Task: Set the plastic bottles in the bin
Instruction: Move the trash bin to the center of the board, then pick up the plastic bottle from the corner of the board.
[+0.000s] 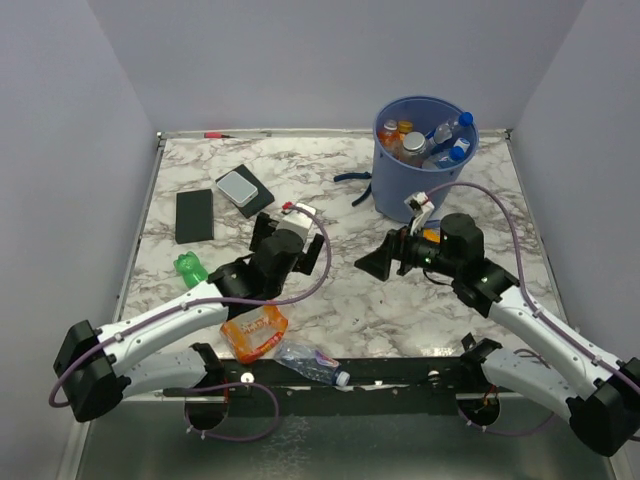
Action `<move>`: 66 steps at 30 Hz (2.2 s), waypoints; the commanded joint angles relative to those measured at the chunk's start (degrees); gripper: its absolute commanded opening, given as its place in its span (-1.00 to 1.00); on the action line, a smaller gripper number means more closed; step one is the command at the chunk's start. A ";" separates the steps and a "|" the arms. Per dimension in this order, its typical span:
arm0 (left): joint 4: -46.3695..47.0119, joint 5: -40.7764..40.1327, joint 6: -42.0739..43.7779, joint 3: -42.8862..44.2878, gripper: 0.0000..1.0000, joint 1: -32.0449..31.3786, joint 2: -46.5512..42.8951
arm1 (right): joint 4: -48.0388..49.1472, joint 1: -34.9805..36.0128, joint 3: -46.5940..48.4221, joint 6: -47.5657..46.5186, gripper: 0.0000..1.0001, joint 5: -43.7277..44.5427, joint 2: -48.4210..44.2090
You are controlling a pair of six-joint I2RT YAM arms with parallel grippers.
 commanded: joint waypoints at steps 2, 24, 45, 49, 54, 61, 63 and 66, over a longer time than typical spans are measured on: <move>-13.31 7.14 5.67 2.37 0.97 -0.16 8.78 | 10.57 0.33 -7.79 3.69 0.97 -2.29 -4.04; -26.80 24.08 6.93 8.12 0.84 -1.11 18.59 | -1.28 0.42 -14.44 2.10 0.96 1.39 -13.23; -29.61 -2.71 -32.56 11.42 0.98 -13.97 3.39 | -2.05 2.51 -16.24 1.91 0.92 -5.94 -7.64; -28.25 -13.48 -38.71 6.73 0.98 -13.93 -4.73 | -3.37 17.16 -12.53 0.67 0.98 4.29 -1.17; -23.00 -24.28 -37.70 3.36 0.98 -13.72 -10.52 | -4.74 29.64 -6.40 0.72 0.99 12.98 10.88; -10.10 -35.92 -27.01 -0.03 0.98 -13.57 -14.69 | -6.19 41.07 1.78 0.46 0.99 20.96 24.26; -7.78 -37.62 -25.57 -1.39 0.98 -13.51 -16.32 | -6.85 43.09 3.74 0.81 0.98 22.93 28.60; -7.44 -38.99 -25.74 -2.81 0.98 -13.47 -19.42 | -7.77 45.39 6.27 1.44 0.96 24.87 33.87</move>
